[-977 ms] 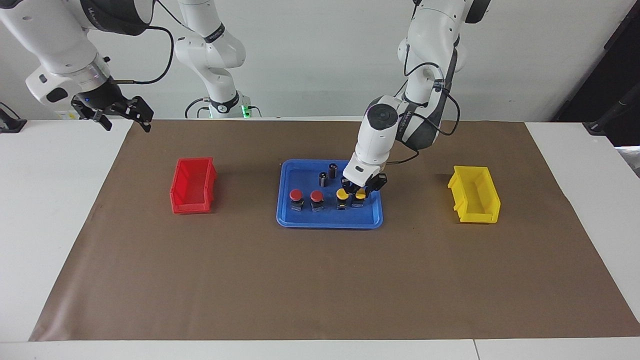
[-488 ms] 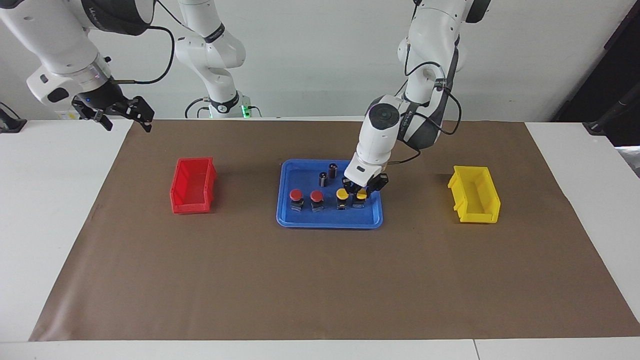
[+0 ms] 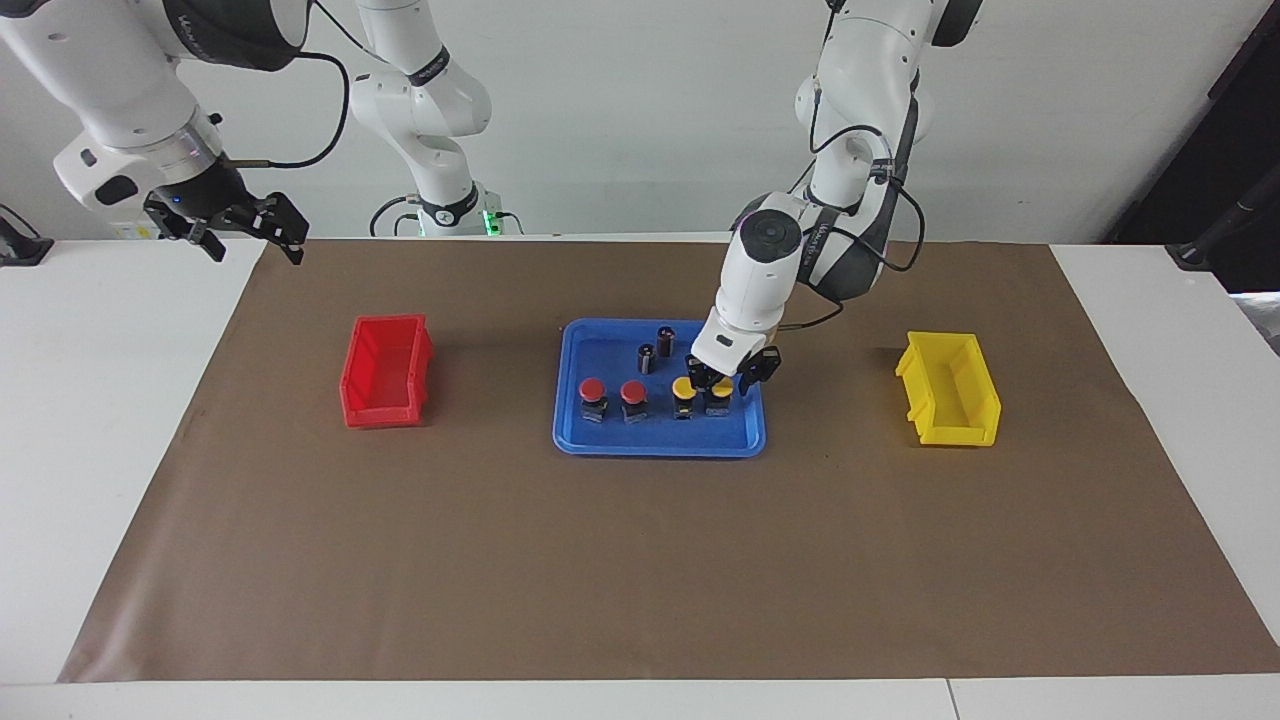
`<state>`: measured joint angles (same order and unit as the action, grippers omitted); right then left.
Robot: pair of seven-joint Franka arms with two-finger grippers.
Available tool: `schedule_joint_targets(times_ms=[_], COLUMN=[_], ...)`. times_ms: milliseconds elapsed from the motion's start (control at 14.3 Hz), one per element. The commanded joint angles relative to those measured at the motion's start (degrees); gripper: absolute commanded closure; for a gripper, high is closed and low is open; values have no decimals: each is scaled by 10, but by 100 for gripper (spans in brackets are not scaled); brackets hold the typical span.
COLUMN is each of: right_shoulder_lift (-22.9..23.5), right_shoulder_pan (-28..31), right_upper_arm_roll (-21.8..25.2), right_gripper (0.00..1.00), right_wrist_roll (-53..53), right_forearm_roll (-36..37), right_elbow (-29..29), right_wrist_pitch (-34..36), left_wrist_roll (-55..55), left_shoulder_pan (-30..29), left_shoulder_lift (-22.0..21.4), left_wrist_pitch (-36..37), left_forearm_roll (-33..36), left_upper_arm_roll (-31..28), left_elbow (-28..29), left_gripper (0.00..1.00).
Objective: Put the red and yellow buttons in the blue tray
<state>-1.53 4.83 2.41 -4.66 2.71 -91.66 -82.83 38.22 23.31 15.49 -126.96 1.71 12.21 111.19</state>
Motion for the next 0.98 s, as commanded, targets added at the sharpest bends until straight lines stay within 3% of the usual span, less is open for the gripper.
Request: schedule_joint_targets(times_ms=[0, 349, 419, 488, 628, 907], right_shoulder_lift=[-11, -11, -11, -11, -11, -11], right_shoulder_pan=[2, 1, 2, 1, 1, 1], right_upper_arm_roll=[-3, -3, -3, -3, -3, -3], right_gripper=[0, 0, 0, 0, 0, 0], right_wrist_roll=[-3, -3, -3, -3, -3, -2], right_forearm_roll=[-2, -2, -2, -2, -2, -2], right_elbow=[-12, -12, -12, -12, -12, -12], right_wrist_pitch=[-2, -2, -2, -2, -2, -2], left_wrist_roll=[2, -4, -3, -2, -25, -272], left_shoulder_pan=[0, -29, -29, -29, -50, -177], left_shoulder_lift=[-17, -81, -86, -86, -118, -197], left_wrist_pitch=[20, 108, 131, 165, 203, 295], left_forearm_roll=[-7, -7, -6, 0, 1, -2], left_upper_arm_roll=[-4, -5, -6, -6, -10, -10], left_elbow=[3, -27, -40, -59, -62, -63], left_gripper=[22, 20, 14, 1, 0, 0])
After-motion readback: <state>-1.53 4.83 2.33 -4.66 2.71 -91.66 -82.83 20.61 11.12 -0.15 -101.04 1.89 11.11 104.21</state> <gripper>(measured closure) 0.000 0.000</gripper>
